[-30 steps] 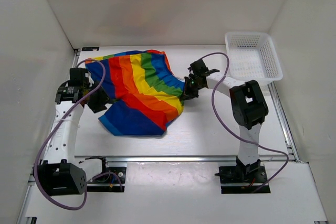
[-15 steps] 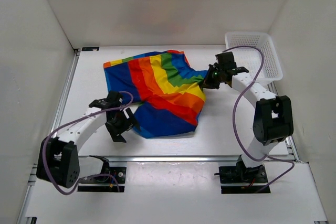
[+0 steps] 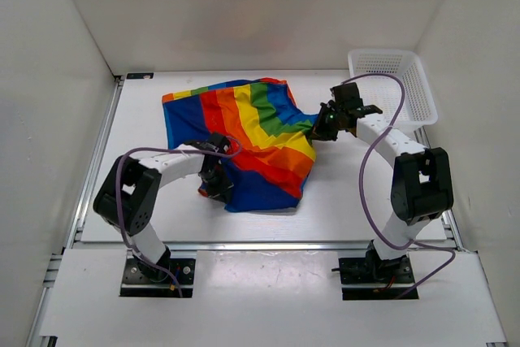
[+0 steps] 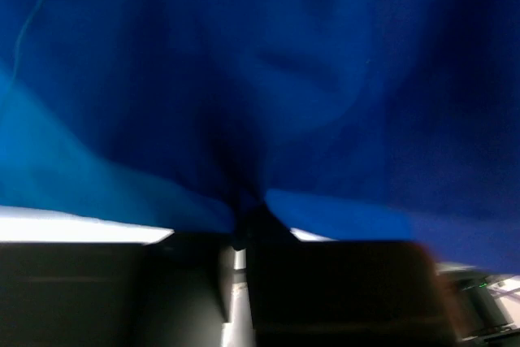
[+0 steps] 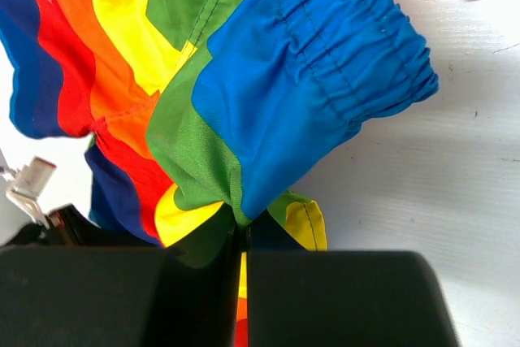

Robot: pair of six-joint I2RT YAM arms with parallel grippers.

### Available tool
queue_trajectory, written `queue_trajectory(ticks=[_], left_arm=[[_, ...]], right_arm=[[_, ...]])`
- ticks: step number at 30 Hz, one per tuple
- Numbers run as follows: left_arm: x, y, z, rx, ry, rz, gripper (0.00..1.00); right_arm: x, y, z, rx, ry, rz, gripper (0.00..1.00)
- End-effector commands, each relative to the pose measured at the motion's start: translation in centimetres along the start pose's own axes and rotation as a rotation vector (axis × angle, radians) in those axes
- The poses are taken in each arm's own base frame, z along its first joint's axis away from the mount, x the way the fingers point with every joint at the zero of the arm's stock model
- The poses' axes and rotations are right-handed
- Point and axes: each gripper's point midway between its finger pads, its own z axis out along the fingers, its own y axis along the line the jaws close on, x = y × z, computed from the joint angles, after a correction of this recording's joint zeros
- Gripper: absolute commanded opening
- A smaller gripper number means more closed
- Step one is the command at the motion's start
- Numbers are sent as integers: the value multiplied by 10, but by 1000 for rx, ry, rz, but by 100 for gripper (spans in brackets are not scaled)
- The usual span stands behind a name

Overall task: Fold and stack the shorts
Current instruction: Flatten the shorts out

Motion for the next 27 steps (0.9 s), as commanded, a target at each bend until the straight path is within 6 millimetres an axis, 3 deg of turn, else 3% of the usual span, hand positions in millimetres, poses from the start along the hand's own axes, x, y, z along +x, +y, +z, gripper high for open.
queue_trajectory(ticks=[1,3,6,7,9,10,12,13,14,15,16,17,18,22,23,24,25,26,27], left_arm=[[-30,-18,-23,51,-122,21,10],[-41,-16,-57,47,-178,9,10],[-65,-27,-139,136,-353,-11,10],[-63,-21,-161,144,-375,-1,10],[-77,-19,-186,160,-417,-7,10],[-93,-19,-213,185,-478,-3,10],[-113,-13,-211,132,-473,8,10],[-132,-7,-221,110,-503,13,10],[-148,-2,-203,53,-462,4,12],[-158,4,-198,23,-437,-3,24],[-178,4,-206,34,-461,-18,27],[-187,9,-189,-3,-413,-38,30],[-193,10,-188,-6,-413,-47,33],[-193,8,-201,41,-459,-50,59],[-186,15,-197,28,-457,-63,76],[-178,20,-212,33,-503,-80,78],[-170,24,-214,36,-507,-80,78],[-156,34,-203,20,-474,-106,78],[-142,36,-213,41,-501,-95,70]], right_arm=[[0,8,-10,-23,-2,-25,0],[-2,11,-16,-25,-6,-39,0],[1,10,-25,-14,-6,-55,0],[2,10,-28,-13,-4,-55,0],[4,14,-35,-28,-10,-59,0],[7,13,-38,-25,-6,-48,0],[7,13,-38,-25,-6,-48,0],[7,13,-38,-25,-6,-48,0],[7,13,-38,-25,-6,-39,0],[7,11,-32,-18,5,-35,0],[6,11,-29,-18,5,-35,0],[7,15,-27,-23,12,-44,0],[5,12,-20,-8,16,-40,0],[12,17,-11,-12,48,-30,0],[12,16,-10,-5,43,-30,0],[15,16,-7,-3,55,-35,0],[15,16,-7,-3,55,-35,0],[17,14,-3,4,65,-31,0],[17,14,-3,4,65,-31,0]])
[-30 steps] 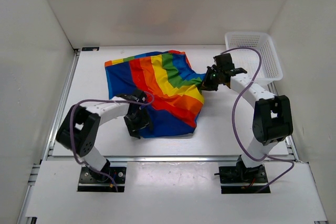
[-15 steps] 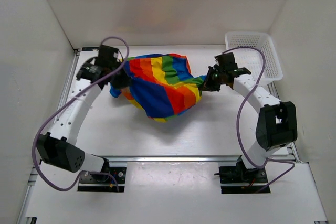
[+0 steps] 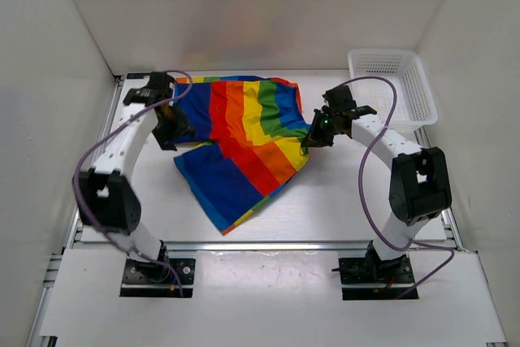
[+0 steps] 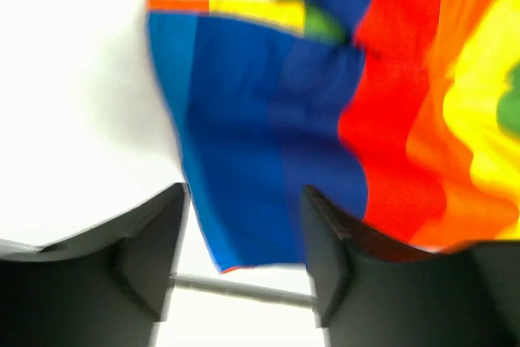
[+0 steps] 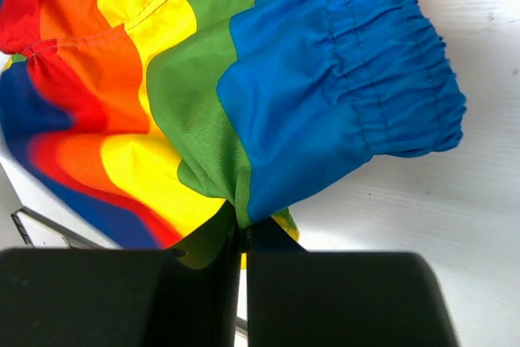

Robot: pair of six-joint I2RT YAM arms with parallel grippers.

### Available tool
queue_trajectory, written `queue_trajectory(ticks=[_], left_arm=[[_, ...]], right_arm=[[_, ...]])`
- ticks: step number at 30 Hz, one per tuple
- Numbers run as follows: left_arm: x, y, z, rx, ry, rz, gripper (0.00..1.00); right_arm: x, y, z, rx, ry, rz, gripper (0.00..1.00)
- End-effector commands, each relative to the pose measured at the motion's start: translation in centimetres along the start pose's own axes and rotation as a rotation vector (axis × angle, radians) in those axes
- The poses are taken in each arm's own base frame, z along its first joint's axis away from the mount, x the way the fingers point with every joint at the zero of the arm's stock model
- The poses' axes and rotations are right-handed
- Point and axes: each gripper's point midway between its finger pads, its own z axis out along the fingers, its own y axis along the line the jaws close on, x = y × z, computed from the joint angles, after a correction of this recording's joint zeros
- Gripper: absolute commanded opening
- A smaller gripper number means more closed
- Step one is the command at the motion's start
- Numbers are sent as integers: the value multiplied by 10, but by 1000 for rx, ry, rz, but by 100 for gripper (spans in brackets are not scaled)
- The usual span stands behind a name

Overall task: Fold and stack the shorts
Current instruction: Flatten the shorts out

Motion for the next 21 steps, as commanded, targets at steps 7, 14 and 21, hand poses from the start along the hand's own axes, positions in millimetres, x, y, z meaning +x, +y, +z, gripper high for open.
queue_trajectory(ticks=[7,14,21], left_arm=[[161,-11,-35,239,204,35,44],[242,-36,-8,201,349,196,69],[271,-9,19,-1,324,232,69]], right_arm=[[-8,10,-6,-15,-24,-8,0],[10,-17,-15,95,-45,-12,63],[29,-38,-41,175,-77,-27,80]])
